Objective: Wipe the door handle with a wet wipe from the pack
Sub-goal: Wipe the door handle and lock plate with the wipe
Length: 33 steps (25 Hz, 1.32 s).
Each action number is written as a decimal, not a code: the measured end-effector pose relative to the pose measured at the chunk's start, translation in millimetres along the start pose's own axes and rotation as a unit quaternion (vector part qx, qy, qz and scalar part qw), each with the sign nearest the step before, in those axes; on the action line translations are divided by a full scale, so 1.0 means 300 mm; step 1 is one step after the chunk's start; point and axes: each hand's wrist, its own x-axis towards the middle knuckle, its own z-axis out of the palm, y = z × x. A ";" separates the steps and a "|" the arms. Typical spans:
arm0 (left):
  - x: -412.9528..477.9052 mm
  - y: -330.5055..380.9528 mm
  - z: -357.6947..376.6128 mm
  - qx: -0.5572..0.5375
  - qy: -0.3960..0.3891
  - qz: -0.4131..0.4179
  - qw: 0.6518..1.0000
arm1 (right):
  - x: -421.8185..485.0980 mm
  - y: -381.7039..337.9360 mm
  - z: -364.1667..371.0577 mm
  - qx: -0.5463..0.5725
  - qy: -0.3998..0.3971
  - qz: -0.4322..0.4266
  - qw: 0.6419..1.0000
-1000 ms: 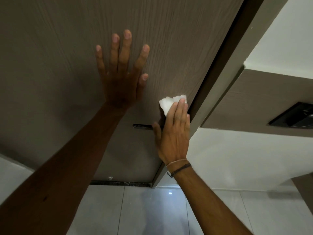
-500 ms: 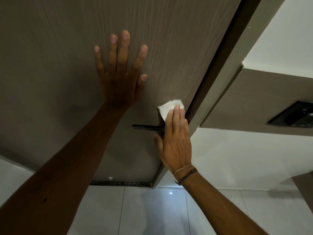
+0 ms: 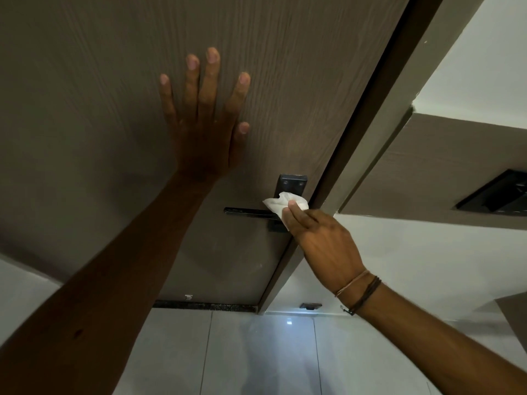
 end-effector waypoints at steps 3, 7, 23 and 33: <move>0.000 0.001 -0.002 0.005 -0.007 -0.005 1.000 | 0.050 0.037 -0.029 -0.018 0.016 -0.045 0.999; -0.001 0.002 -0.005 -0.010 -0.012 -0.009 1.000 | 0.135 0.055 -0.037 -0.056 -0.021 -0.059 0.996; 0.003 0.006 -0.006 -0.019 -0.007 -0.007 1.000 | 0.290 -0.169 0.029 0.065 -0.152 -0.075 0.983; -0.005 -0.002 0.003 -0.020 -0.019 -0.004 1.000 | 0.190 -0.063 -0.026 0.004 -0.063 -0.074 0.995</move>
